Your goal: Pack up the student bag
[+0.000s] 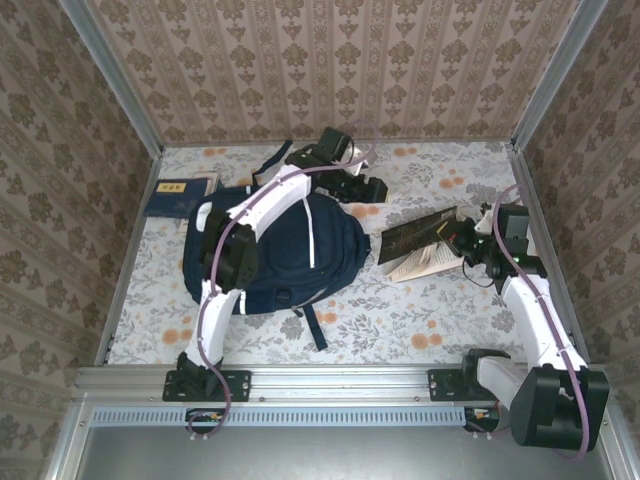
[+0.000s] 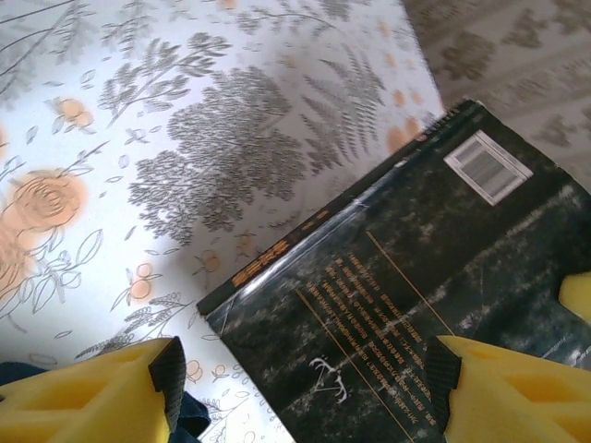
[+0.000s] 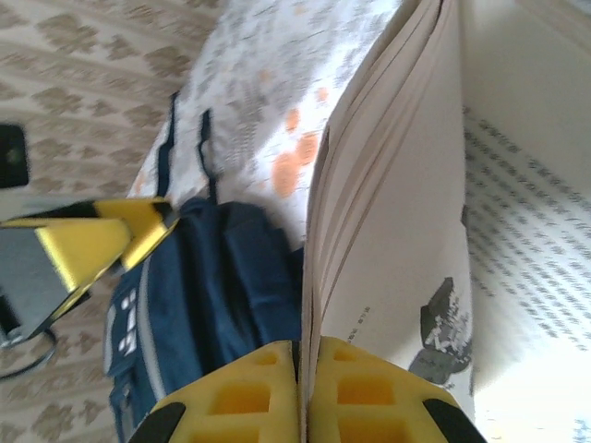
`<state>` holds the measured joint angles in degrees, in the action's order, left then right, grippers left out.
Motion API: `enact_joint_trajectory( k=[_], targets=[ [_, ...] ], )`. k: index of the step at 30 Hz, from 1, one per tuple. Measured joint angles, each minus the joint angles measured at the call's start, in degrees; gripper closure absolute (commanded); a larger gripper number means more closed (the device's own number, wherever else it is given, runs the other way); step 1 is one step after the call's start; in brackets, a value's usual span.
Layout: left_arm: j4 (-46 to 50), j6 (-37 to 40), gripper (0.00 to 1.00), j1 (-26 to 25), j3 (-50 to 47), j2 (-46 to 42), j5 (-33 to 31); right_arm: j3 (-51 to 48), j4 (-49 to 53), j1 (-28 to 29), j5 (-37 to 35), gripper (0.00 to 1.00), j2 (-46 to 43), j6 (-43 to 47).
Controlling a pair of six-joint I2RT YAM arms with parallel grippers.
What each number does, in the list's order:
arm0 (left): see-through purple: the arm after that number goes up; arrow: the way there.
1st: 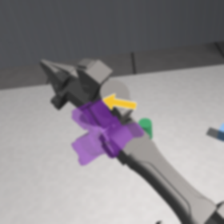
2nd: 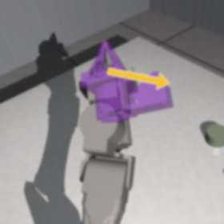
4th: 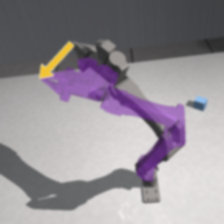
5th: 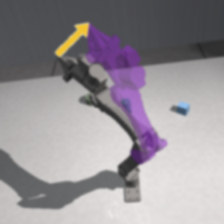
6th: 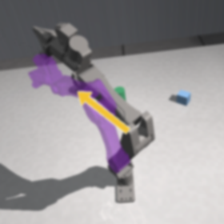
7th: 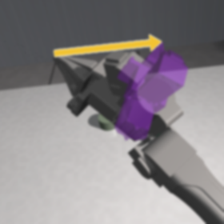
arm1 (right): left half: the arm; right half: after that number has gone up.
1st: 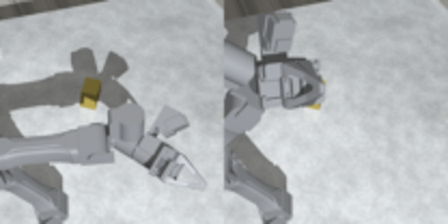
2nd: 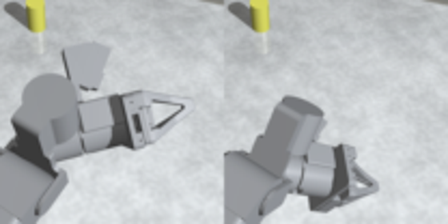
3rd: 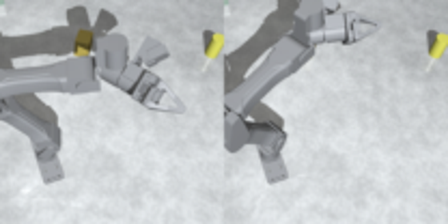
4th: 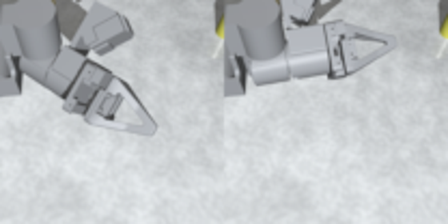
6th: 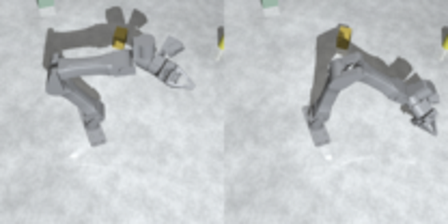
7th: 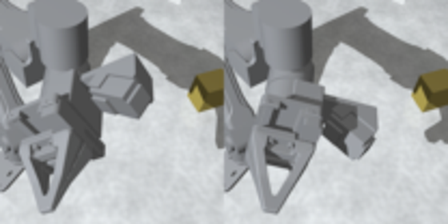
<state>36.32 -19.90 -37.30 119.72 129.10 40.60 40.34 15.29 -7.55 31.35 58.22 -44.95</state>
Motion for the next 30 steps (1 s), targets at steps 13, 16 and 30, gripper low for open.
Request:
enact_joint_trajectory(
  k=[13,16,30],
  targets=[
    [-8.46,9.79,0.31,5.44,-5.55,0.63,22.91,1.31,-4.24,10.49,7.52,1.00,-1.70,6.10],
    [-10.91,9.14,0.30,3.52,-5.42,3.82,26.86,1.29,-4.46,10.56,7.58,1.00,-1.88,6.43],
    [-21.97,0.92,0.29,-2.27,-4.07,13.70,23.76,-7.65,-6.56,7.08,7.72,1.00,-6.32,3.76]
  ],
)
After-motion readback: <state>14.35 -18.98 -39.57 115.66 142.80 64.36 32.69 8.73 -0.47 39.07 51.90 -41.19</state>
